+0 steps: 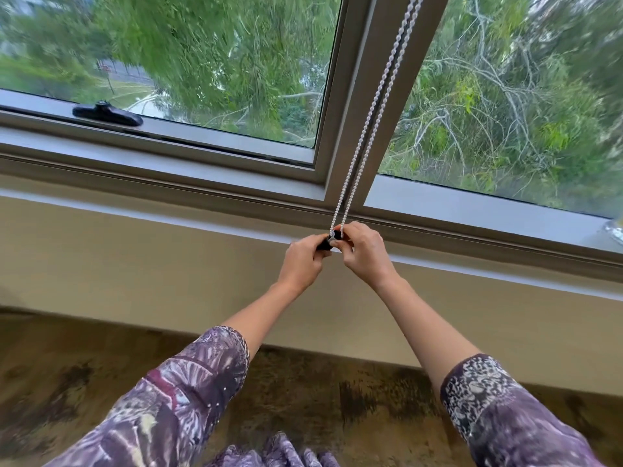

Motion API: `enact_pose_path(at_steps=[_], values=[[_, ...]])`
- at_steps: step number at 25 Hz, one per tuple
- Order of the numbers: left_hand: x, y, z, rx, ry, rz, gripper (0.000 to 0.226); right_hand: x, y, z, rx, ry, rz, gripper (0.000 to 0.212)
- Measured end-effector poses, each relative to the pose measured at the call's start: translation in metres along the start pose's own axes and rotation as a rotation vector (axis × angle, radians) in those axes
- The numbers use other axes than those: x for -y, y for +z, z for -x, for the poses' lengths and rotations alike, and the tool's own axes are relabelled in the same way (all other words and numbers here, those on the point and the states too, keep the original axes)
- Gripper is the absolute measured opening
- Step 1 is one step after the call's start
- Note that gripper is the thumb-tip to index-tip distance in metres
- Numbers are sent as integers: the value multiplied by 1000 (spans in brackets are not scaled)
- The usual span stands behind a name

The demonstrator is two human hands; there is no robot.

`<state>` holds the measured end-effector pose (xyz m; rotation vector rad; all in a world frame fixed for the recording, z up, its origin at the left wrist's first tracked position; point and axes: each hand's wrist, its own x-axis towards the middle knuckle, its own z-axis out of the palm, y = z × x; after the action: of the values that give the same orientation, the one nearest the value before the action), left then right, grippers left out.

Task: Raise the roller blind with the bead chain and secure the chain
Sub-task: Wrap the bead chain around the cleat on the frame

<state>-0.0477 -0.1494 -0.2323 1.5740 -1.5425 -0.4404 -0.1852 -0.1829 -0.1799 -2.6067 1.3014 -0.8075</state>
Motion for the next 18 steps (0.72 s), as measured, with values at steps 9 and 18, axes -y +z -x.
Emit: enact_pose_path(at_steps=[9, 18], values=[[-7, 8, -3, -161, 60, -69, 18, 2, 4, 0, -43, 116, 39, 11], [-2, 10, -11, -174, -53, -79, 22, 10, 10, -23, 91, 312, -85, 23]])
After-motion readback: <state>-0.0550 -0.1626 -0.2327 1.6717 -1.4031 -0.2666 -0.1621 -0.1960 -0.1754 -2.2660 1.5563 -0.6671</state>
